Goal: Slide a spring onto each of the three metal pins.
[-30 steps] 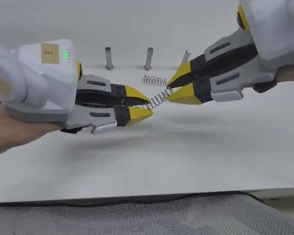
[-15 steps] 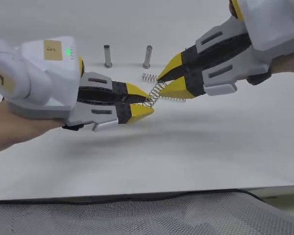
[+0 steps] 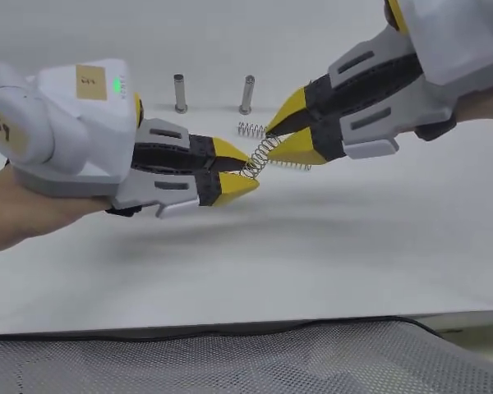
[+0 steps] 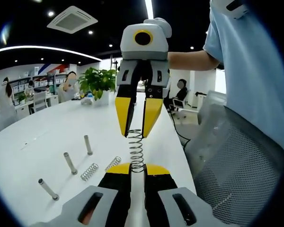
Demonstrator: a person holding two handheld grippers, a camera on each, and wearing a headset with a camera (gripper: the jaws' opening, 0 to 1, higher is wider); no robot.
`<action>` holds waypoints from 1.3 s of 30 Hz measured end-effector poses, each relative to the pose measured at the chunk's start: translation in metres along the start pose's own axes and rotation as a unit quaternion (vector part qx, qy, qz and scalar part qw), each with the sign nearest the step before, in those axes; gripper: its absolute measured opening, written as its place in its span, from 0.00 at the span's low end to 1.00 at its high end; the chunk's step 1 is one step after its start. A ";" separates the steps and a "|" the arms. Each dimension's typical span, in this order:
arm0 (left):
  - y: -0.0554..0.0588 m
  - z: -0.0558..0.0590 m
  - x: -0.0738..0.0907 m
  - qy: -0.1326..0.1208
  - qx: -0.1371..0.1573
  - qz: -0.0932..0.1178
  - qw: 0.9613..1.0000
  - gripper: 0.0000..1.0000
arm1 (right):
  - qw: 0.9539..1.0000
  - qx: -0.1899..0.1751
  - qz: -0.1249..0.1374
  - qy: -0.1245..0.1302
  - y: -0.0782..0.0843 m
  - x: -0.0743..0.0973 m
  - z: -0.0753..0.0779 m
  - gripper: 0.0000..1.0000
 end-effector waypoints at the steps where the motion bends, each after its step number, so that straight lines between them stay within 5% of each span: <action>1: 0.000 0.000 0.000 0.000 0.000 0.000 1.000 0.02 | 1.000 0.002 -0.001 0.001 0.000 0.000 0.000 0.09; 11: 0.000 0.002 0.000 0.006 -0.010 -0.010 1.000 0.02 | 1.000 0.013 -0.019 -0.002 0.000 0.003 0.001 0.21; 19: 0.003 0.003 -0.001 0.015 -0.036 -0.035 0.999 0.02 | 0.996 0.056 -0.068 -0.026 -0.005 0.003 -0.002 0.21; 39: -0.005 0.002 -0.006 0.017 -0.052 -0.039 0.998 0.02 | 0.989 0.084 -0.109 -0.052 0.001 -0.011 -0.003 0.14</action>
Point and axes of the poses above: the centre of the closed fingertips' face, and the gripper's own axes: x roughly backward along the fingers, z roughly to its right, y roughly out of its underside, the point moved 5 cm from there along x, roughly backward along the fingers, and after that the axes turned 1 degree about -x, right-handed, at the moved point
